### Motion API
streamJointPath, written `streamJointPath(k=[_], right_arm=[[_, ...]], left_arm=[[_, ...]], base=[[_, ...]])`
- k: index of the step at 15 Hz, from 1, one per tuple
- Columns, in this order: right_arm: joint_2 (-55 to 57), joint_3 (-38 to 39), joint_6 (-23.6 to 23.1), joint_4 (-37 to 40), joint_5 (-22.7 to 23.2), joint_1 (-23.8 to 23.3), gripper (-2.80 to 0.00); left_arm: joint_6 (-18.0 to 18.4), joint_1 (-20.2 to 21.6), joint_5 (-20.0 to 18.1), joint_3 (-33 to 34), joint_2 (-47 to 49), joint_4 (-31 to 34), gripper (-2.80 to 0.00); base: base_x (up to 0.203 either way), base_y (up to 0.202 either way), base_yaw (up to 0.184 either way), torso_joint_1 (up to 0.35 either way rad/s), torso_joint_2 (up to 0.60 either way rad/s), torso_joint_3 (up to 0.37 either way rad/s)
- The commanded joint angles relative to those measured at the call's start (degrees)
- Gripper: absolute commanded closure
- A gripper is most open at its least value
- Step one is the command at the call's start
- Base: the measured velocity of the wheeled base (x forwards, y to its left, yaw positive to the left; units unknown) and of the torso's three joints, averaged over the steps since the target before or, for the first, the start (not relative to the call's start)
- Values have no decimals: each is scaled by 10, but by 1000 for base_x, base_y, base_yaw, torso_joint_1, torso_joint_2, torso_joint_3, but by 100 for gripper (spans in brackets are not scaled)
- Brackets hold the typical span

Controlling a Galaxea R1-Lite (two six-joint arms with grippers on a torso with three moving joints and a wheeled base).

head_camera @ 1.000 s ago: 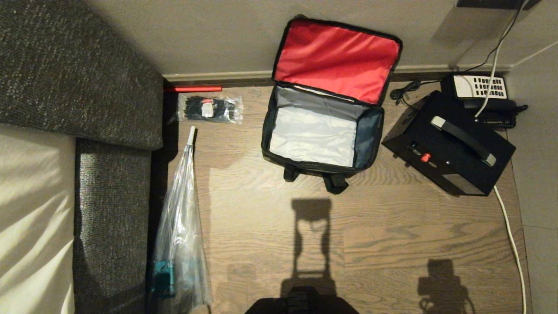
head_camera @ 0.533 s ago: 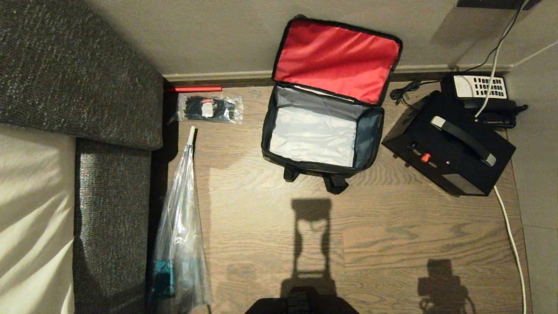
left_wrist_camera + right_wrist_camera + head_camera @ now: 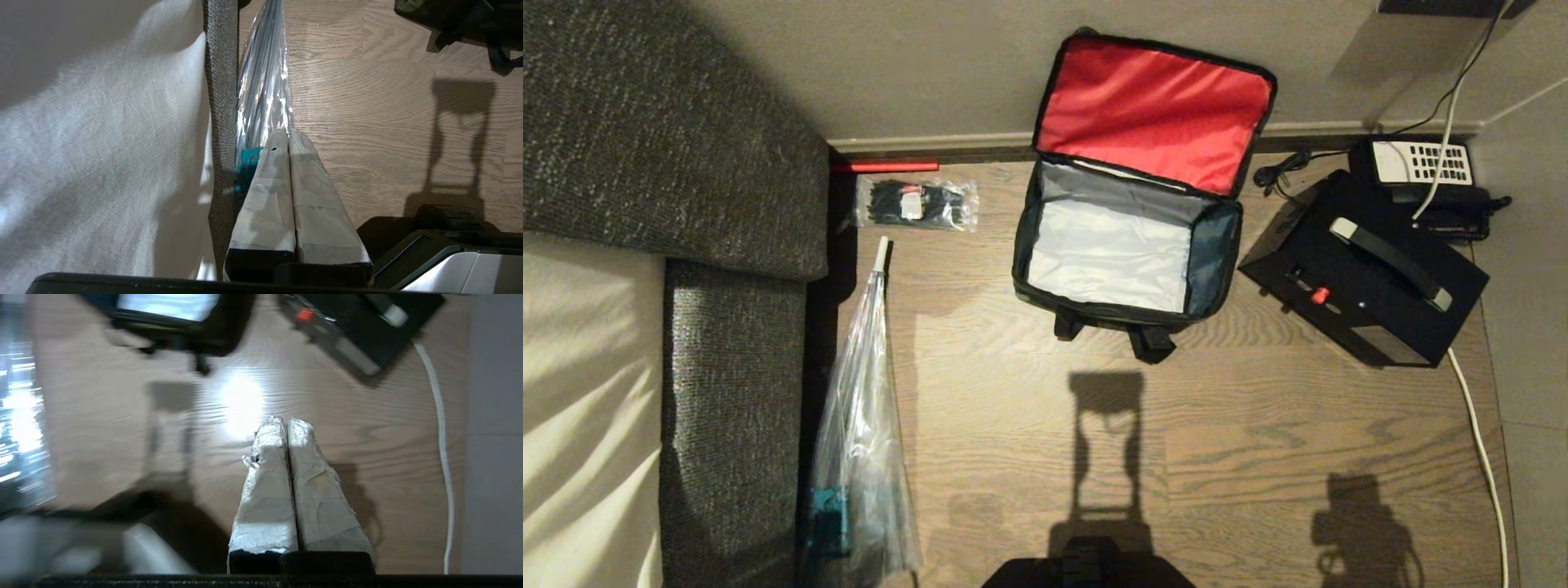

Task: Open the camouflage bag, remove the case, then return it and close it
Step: Grip the handle again

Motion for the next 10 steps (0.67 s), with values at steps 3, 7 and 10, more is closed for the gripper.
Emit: streamJointPath(k=[3, 7, 10], right_arm=[[23, -154, 25, 288, 95, 1, 0], [305, -279, 99, 221, 91, 22, 0], [604, -391, 163, 113, 56, 27, 0]], left_arm=[[-3, 0, 0, 0, 0, 0, 0], [1, 0, 0, 0, 0, 0, 0], [1, 0, 0, 0, 0, 0, 0]], base=[[0, 0, 0, 0, 0, 0], [0, 0, 0, 0, 0, 0], [0, 0, 0, 0, 0, 0]])
